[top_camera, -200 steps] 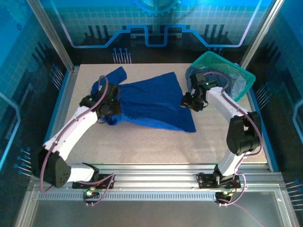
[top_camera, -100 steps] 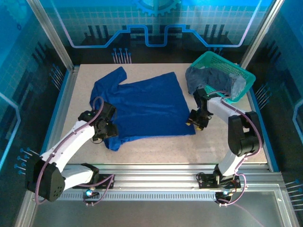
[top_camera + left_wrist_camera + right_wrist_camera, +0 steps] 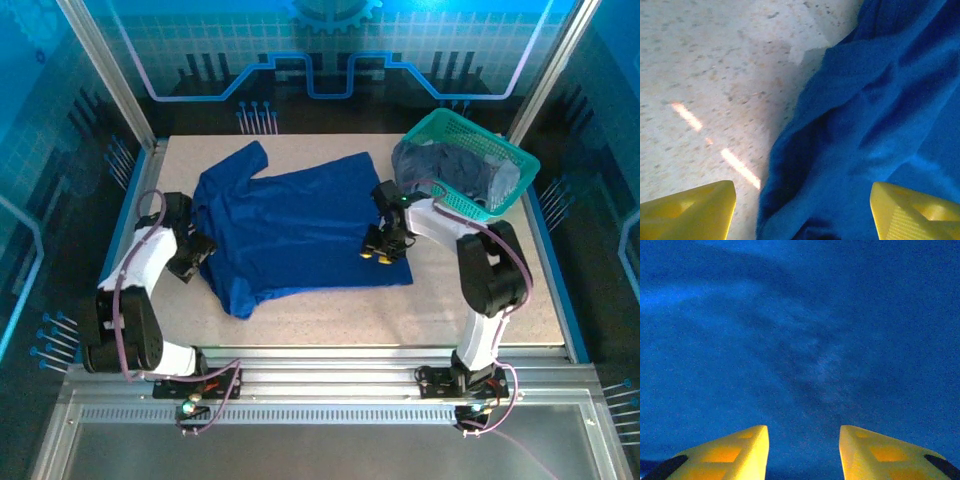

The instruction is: Fold and stack the t-shirts

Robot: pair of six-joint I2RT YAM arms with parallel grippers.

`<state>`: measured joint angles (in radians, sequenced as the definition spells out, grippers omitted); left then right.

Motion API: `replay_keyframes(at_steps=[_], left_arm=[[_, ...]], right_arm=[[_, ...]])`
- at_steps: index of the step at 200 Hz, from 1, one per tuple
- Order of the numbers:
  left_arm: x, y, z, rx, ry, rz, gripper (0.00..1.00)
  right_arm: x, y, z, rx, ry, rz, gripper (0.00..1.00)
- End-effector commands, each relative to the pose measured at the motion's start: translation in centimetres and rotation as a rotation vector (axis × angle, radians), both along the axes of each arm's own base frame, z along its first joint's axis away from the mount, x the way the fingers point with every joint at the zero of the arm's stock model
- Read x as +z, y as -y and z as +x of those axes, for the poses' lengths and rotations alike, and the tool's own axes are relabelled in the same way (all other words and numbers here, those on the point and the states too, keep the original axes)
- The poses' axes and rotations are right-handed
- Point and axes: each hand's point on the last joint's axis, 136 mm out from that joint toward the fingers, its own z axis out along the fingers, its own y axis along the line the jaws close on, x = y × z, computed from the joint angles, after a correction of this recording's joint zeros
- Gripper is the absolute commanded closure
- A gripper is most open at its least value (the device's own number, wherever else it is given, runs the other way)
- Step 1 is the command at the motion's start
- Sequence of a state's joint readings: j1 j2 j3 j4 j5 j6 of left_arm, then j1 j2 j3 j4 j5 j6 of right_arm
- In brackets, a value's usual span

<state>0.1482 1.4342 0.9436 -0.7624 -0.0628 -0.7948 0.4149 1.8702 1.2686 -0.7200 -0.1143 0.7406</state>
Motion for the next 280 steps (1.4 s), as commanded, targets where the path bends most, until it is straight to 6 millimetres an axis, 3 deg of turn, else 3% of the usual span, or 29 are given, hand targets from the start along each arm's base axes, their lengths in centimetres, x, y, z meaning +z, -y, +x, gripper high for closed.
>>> replay_keyframes(at_steps=[1,29,58,118,151,184,207,242,280], left_arm=[[-1.9,0.3,0.7,0.018,-0.023,-0.050,0.34],[-3.2,-2.2,-1.6,0.059,-0.162,0.086,0.52],[-2.3,-2.9,-2.0,0.104,-0.120,0.134,0.50],[-3.3,-0.6,-4.7,0.201,-0.070,0.007,0.54],[-4.3,1.0,-2.8,0.163,0.021,-0.087,0.52],[-5.5,1.3,-2.5,0.170,-0.001,-0.108,0.55],[-4.1,1.3,-2.1,0.176,0.046,-0.103,0.54],[-2.0,2.1,-3.2,0.159,0.058,-0.084,0.52],[-4.5,3.6,-4.7,0.132,-0.048,-0.155,0.58]], right_arm=[[-1.1,-1.0,1.2,0.022,-0.013,0.008,0.57],[-2.6,-0.4,2.4,0.019,-0.051,-0.062,0.58],[-3.7,0.9,3.4,-0.005,-0.093,-0.119,0.60],[-4.3,2.1,5.2,-0.041,-0.116,-0.144,0.63],[-4.4,2.1,5.0,-0.045,-0.124,-0.141,0.63],[-4.3,2.2,5.1,-0.044,-0.118,-0.146,0.63],[-4.0,2.2,5.5,-0.039,-0.110,-0.144,0.63],[-3.6,2.0,5.8,-0.038,-0.099,-0.138,0.63],[-3.5,1.9,5.8,-0.041,-0.102,-0.136,0.63]])
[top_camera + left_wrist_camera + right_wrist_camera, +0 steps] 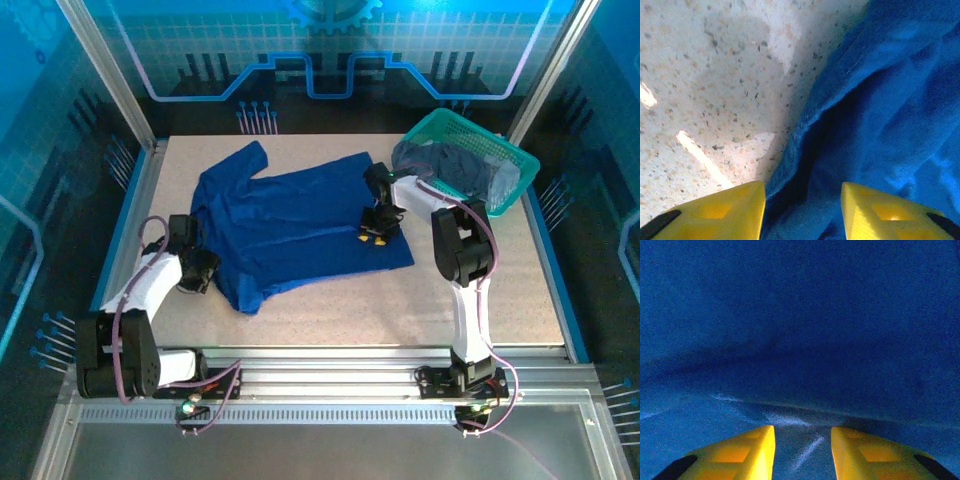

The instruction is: Fold and stack the t-shirts

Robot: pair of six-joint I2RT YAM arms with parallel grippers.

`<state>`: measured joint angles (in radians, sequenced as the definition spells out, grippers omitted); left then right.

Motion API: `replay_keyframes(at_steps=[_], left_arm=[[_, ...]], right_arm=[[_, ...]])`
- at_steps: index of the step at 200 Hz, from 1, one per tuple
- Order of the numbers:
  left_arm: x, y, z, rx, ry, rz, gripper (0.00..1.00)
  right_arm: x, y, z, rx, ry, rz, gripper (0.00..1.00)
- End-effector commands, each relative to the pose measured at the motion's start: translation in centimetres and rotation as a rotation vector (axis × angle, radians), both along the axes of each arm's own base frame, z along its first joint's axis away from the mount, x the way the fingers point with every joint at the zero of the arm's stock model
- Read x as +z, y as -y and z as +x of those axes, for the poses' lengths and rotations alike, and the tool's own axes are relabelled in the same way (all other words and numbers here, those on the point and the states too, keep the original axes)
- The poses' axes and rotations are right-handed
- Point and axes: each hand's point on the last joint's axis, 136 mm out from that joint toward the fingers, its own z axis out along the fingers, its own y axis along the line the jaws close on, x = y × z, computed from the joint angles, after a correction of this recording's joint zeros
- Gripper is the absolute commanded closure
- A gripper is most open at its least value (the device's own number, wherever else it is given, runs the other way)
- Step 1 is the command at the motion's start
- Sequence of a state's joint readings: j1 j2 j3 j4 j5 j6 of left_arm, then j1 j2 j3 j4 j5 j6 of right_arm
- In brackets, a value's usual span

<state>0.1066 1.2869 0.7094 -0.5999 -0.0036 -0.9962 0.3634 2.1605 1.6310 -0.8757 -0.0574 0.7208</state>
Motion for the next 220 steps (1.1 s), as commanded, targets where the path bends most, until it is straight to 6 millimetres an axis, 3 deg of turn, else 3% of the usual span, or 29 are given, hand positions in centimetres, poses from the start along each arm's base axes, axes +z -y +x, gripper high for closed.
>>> replay_keyframes(at_steps=[1,38,59,83,101,118,150,171,177,196,220], left_arm=[[-2.2,1.2,-2.4,-0.014,-0.126,-0.062,0.58],[-2.2,0.1,-3.6,0.016,-0.162,0.005,0.62],[-2.6,0.0,-3.1,0.020,-0.149,0.007,0.60],[-3.4,-0.2,-2.0,0.020,-0.131,0.010,0.59],[-3.6,-0.1,-0.5,0.014,-0.087,0.004,0.63],[-3.4,-0.1,0.6,0.010,-0.058,0.000,0.67],[-2.3,-0.1,1.2,-0.002,-0.027,0.003,0.54],[-1.8,-0.2,1.3,-0.012,-0.022,0.008,0.51],[-1.6,-0.2,1.2,-0.014,-0.023,0.011,0.51],[-1.0,-0.3,1.2,-0.014,-0.014,0.018,0.50],[0.2,-0.4,0.9,-0.006,-0.005,0.026,0.47]], right_arm=[[-1.6,1.3,-0.5,-0.002,-0.052,-0.050,0.63],[-1.2,1.3,-0.4,0.003,-0.046,-0.050,0.62],[-1.0,1.2,-0.5,0.013,-0.036,-0.051,0.62],[0.8,0.2,0.0,0.069,0.042,-0.058,0.61],[3.1,-2.6,0.5,0.168,0.153,-0.019,0.59],[4.3,-6.6,0.5,0.283,0.214,0.045,0.58],[3.5,-14.9,-0.2,0.413,0.216,0.215,0.59],[3.1,-19.6,-0.5,0.486,0.210,0.292,0.60],[1.5,-20.3,-0.8,0.489,0.173,0.284,0.60],[-0.5,-21.7,-1.4,0.468,0.114,0.288,0.61],[-2.9,-19.8,-0.9,0.385,0.058,0.192,0.63]])
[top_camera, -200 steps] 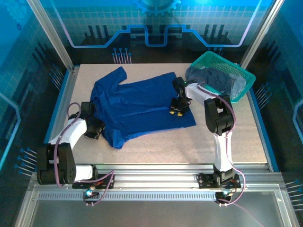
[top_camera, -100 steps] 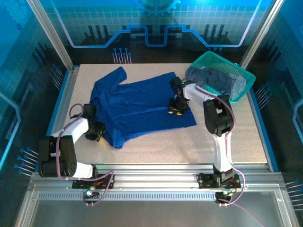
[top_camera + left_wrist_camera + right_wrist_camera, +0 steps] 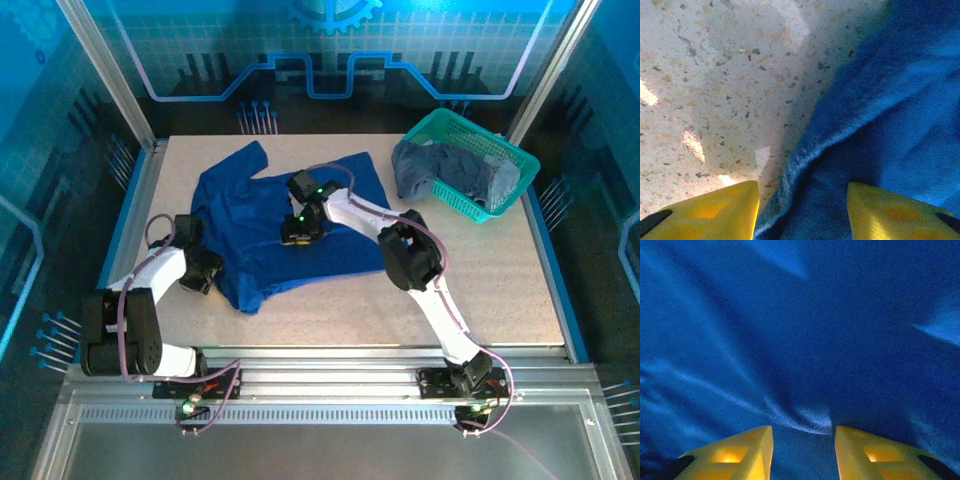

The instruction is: Fold and stack the t-shirts

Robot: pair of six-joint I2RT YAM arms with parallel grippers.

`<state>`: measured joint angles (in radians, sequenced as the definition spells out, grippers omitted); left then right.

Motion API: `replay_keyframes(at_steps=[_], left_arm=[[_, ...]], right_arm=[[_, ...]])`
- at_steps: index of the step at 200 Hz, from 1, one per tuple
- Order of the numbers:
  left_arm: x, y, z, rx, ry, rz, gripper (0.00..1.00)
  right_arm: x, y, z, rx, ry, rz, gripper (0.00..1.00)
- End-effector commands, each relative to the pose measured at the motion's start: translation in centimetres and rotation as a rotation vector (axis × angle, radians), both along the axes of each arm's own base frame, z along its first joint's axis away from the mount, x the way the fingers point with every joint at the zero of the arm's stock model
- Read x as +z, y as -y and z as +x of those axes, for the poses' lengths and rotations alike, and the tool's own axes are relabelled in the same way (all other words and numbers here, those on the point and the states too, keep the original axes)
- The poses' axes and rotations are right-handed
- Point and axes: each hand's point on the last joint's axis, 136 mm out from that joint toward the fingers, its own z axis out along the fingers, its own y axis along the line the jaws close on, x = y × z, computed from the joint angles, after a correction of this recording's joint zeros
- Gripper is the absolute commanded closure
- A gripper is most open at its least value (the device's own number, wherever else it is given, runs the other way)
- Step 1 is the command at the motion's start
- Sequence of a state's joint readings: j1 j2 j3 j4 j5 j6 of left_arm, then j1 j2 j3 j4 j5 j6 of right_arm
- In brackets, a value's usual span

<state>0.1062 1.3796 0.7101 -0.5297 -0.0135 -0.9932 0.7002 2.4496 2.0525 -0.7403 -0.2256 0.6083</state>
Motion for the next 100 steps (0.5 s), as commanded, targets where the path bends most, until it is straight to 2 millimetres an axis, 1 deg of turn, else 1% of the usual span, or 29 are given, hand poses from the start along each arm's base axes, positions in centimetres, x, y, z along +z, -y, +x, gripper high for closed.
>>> replay_keyframes(at_steps=[1,11,24,32,53,65,77,91,100], left_arm=[[2.1,-0.2,-0.1,-0.006,0.019,0.018,0.47],[2.4,-0.1,-0.3,-0.006,0.019,0.016,0.46],[2.7,0.1,-0.8,-0.005,0.019,0.007,0.46],[2.8,0.2,-1.0,-0.004,0.019,0.003,0.47],[2.3,0.7,-1.1,-0.016,0.022,-0.025,0.50],[2.0,1.4,-0.4,-0.032,0.052,-0.064,0.51],[1.8,2.2,0.8,-0.047,0.095,-0.111,0.52],[1.9,3.1,2.4,-0.079,0.148,-0.151,0.51],[1.9,3.7,3.2,-0.104,0.160,-0.160,0.49]], right_arm=[[-3.1,2.4,-0.5,-0.088,-0.115,-0.106,0.63],[-3.7,4.0,0.1,-0.139,-0.133,-0.142,0.64],[-4.0,6.2,1.3,-0.204,-0.143,-0.173,0.64],[-4.0,7.9,2.0,-0.246,-0.145,-0.202,0.65],[-4.1,11.9,3.6,-0.348,-0.176,-0.222,0.67],[-4.1,13.8,4.3,-0.391,-0.187,-0.221,0.68],[-3.7,15.2,4.8,-0.416,-0.184,-0.221,0.68],[-3.3,15.8,5.2,-0.420,-0.184,-0.195,0.68],[-3.1,16.0,5.3,-0.417,-0.183,-0.189,0.68]])
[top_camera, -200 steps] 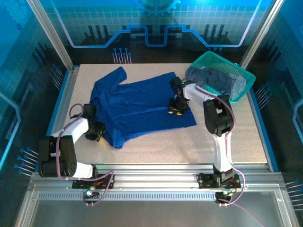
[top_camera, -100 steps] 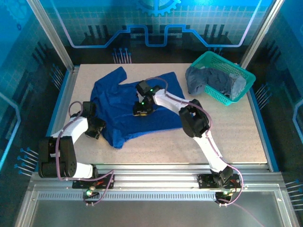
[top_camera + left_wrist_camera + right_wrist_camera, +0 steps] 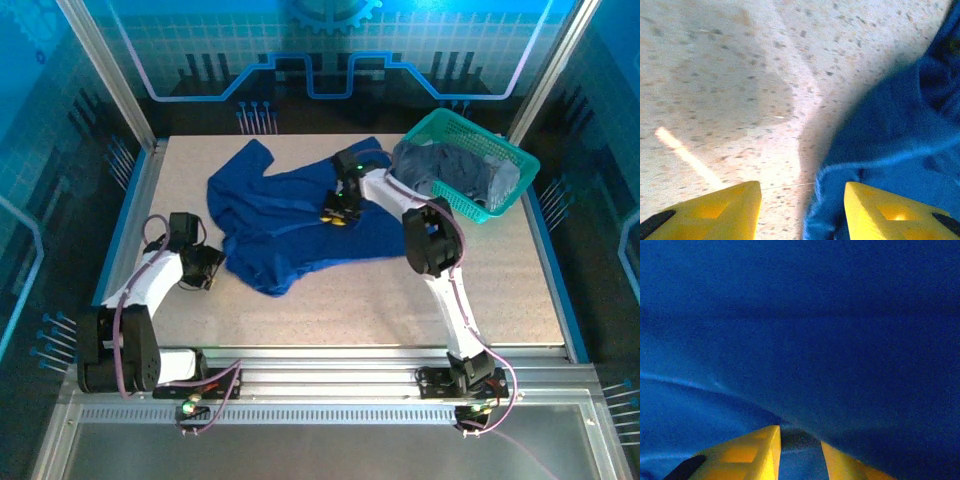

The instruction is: Fold and stack the t-shirts

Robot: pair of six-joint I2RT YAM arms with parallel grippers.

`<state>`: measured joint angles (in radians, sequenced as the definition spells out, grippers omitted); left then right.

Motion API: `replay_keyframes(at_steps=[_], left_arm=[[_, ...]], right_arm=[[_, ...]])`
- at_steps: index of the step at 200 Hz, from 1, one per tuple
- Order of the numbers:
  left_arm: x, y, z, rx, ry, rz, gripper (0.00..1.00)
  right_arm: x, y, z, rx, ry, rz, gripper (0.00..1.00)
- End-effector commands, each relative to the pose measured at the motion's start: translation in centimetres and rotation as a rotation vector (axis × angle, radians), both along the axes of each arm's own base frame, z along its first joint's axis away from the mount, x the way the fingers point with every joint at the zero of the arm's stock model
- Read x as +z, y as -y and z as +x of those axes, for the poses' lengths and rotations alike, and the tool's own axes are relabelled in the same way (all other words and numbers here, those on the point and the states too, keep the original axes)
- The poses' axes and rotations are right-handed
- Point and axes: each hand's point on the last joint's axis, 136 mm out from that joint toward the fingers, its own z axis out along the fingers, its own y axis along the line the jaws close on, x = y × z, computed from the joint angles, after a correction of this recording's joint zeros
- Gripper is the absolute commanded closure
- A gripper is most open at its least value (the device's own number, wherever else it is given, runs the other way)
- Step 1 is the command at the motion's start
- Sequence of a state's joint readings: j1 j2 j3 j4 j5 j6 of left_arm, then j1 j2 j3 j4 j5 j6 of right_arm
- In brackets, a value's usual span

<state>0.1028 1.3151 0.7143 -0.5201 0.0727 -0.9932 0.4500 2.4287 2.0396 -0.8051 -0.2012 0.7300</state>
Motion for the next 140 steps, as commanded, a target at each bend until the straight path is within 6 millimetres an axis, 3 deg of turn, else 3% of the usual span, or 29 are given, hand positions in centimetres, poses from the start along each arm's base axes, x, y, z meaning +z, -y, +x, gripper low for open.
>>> replay_keyframes(at_steps=[1,29,104,126,140], left_arm=[[-0.2,2.3,2.3,-0.076,0.075,-0.086,0.49],[0.0,4.9,3.9,-0.159,0.111,-0.115,0.45],[-2.0,8.4,0.1,-0.206,-0.034,-0.057,0.42],[-3.0,8.5,0.6,-0.222,-0.049,-0.042,0.50],[-3.2,8.4,2.0,-0.239,-0.015,-0.018,0.64]], right_arm=[[-3.2,4.0,-2.1,-0.045,-0.121,-0.130,0.68],[-3.0,4.3,-2.2,-0.046,-0.122,-0.135,0.68],[-3.2,4.3,-1.9,-0.063,-0.131,-0.134,0.67],[-3.2,4.2,-2.0,-0.064,-0.133,-0.129,0.68],[-3.1,4.1,-2.1,-0.061,-0.132,-0.127,0.67]])
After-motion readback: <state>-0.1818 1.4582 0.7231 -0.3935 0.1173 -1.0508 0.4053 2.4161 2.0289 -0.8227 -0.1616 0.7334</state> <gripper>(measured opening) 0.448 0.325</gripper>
